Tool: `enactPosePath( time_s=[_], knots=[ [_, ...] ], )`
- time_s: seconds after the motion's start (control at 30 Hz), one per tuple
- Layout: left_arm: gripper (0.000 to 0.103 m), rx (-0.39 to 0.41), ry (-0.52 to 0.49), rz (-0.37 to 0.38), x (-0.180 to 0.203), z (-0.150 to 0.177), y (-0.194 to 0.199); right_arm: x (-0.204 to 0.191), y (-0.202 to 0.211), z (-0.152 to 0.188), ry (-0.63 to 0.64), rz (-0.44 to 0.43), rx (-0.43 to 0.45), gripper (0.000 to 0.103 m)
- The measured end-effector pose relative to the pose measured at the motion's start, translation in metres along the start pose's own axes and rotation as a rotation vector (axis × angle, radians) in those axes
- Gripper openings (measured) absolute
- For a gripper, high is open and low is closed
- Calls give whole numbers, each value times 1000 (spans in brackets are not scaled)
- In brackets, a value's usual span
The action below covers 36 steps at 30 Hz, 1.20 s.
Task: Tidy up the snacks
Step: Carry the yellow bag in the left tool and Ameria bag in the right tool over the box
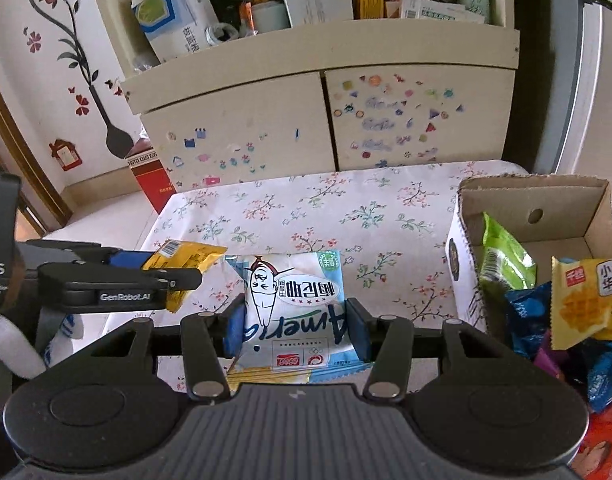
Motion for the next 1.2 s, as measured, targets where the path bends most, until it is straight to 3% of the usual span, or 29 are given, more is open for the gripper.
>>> enactPosePath(
  time_s=[0.83,1.2],
  knots=[
    [53,153,12,4,32,-29,23,13,39,-18,-28,-28,134,57],
    [53,214,2,74,73,-49,24,51,77,-34,-115,13,239,57]
  ],
)
Point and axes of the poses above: each gripper's, at about its wrist camera, not at the fingertips, and y roughly against the way its jaws point, x to its right, z to its underside, the point moved 3 cm from there along -y, roughly the way its jaws point, and after that the axes turned 11 degrees about -y, right-handed, at the moved point
